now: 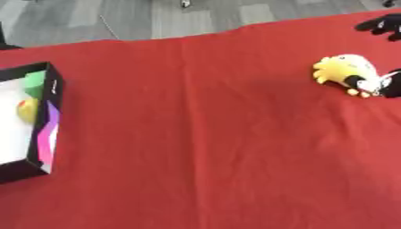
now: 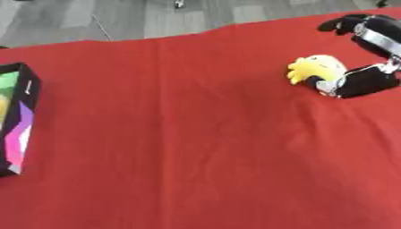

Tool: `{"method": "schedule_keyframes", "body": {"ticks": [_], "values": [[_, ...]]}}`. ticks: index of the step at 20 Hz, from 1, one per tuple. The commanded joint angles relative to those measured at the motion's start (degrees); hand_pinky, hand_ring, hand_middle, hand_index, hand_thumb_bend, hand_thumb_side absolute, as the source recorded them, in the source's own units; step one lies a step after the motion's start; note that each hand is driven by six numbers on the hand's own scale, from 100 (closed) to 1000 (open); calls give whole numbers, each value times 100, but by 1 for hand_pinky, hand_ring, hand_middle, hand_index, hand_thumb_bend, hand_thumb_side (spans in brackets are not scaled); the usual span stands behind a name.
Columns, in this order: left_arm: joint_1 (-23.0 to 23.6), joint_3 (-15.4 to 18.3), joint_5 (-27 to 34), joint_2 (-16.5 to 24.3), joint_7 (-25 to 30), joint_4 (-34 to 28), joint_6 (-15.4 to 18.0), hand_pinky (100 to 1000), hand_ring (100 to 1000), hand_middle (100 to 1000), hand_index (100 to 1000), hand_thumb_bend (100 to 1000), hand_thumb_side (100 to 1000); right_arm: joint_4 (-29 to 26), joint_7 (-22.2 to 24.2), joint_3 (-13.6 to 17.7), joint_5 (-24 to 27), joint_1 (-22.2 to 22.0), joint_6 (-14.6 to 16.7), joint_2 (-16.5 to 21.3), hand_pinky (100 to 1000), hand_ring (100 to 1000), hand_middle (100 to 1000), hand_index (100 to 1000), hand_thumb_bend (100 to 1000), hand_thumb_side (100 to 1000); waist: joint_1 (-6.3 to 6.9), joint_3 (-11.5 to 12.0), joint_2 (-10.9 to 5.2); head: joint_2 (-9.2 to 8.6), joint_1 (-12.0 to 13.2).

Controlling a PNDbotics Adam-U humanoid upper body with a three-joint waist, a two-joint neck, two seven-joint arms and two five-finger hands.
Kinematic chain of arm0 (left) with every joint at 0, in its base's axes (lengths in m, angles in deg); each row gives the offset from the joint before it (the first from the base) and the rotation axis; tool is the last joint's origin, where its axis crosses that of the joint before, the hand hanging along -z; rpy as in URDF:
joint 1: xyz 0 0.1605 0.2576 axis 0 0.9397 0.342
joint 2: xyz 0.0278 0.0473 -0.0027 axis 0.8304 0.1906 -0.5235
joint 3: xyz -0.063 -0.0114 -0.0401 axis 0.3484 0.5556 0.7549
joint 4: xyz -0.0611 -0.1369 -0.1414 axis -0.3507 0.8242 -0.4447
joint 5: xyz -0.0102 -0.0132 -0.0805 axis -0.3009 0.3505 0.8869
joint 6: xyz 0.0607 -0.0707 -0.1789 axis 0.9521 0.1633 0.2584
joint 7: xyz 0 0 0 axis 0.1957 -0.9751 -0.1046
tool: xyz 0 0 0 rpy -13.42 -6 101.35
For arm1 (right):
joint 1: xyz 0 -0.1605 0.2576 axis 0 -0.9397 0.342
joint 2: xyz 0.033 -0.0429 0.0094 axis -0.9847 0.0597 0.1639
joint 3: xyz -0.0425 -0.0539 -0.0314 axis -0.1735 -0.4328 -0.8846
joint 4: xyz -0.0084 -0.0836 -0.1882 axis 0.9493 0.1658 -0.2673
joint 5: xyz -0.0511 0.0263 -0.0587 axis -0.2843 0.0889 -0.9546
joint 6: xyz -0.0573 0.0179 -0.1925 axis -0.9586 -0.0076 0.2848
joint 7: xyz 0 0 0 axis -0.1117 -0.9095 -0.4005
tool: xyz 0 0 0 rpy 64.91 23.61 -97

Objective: Pick up the objects with one hand, pass them to the other hand, and then place them into the box on the other side of the table.

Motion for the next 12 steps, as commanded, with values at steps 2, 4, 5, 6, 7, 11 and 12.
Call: {"method": "schedule_keyframes", "body": {"ticks": [2,4,5,6,7,11,12], "values": [[-56,34,10,132,22,-182,-27,772,800,620,700,100,679,90,-120,170,-89,-91,-80,181,889,935,907,937,356,334,-107,37,3,-104,-83],[-46,34,9,135,28,-218,-35,773,800,620,700,100,678,135,-143,203,-134,-166,-114,160,890,937,910,936,342,336,-111,72,35,-113,-119],[-40,36,9,134,27,-235,-38,773,800,620,700,100,678,160,-157,223,-150,-204,-129,148,892,938,911,936,340,336,-115,93,50,-115,-141],[-31,41,8,133,22,-256,-39,773,800,620,700,100,678,185,-170,244,-164,-244,-140,136,893,939,912,936,339,334,-120,115,67,-117,-165],[-17,45,8,134,18,-277,-39,773,800,620,700,100,679,203,-184,268,-174,-282,-147,125,893,939,914,936,336,336,-124,131,80,-114,-183],[36,66,17,137,-1,-354,-47,773,801,620,699,100,682,264,-233,349,-155,-394,-155,91,894,942,919,940,330,349,-152,190,141,-140,-232],[37,69,20,133,-7,-367,-52,773,801,620,699,100,682,272,-238,364,-152,-410,-155,85,894,942,920,940,330,350,-158,200,158,-161,-244]]}}
